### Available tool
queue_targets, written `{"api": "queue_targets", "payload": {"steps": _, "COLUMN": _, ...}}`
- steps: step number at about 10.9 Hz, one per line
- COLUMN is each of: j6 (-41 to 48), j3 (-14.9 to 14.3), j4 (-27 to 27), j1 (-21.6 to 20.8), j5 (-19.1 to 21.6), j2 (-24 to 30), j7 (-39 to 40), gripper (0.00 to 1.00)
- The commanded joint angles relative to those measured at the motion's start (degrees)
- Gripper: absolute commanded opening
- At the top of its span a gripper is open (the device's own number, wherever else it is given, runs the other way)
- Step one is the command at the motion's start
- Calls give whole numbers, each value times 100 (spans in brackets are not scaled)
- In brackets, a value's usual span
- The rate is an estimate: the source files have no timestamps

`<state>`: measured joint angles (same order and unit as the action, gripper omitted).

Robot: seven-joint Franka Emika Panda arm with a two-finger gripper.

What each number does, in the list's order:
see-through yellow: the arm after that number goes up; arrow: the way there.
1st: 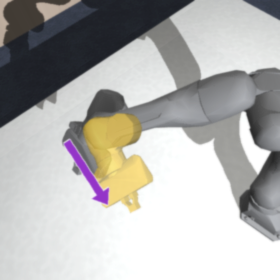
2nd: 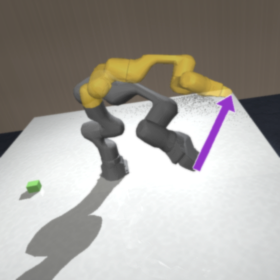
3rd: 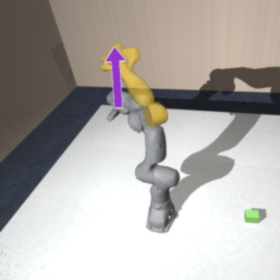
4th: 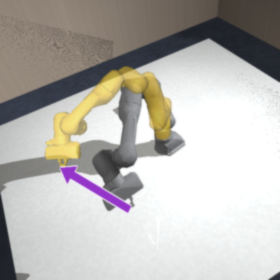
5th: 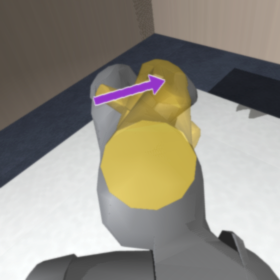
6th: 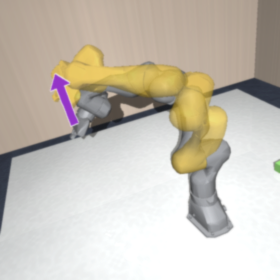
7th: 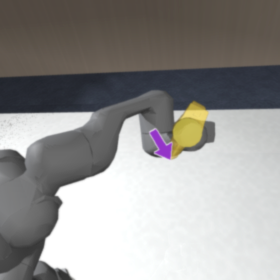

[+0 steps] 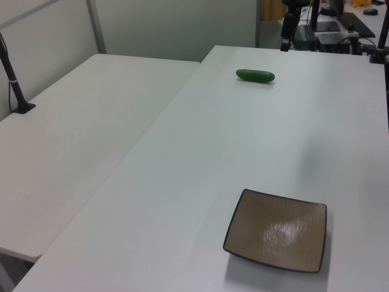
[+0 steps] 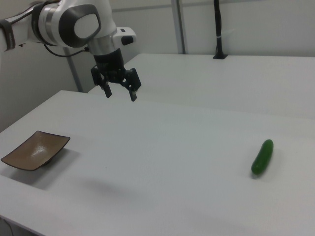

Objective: Cucumber placed on a ceramic plate
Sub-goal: 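Move the open gripper from its start pose toward the green cucumber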

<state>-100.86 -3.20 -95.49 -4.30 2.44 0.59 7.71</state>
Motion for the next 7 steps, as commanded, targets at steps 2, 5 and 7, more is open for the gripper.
{"api": "queue_targets", "payload": {"steps": 2, "j6": 66, "j3": -41, "j4": -92, "j1": 437, "j5": 2, "j2": 73, "j7": 1704, "gripper": 100}}
{"api": "queue_targets", "payload": {"steps": 5, "j6": -4, "j3": -49, "j4": -84, "j1": 631, "j5": 11, "j2": -67, "j7": 2191, "gripper": 100}}
{"api": "queue_targets", "payload": {"steps": 7, "j6": -178, "j3": -49, "j4": -48, "j1": 789, "j5": 2, "j2": -260, "j7": 2191, "gripper": 100}}
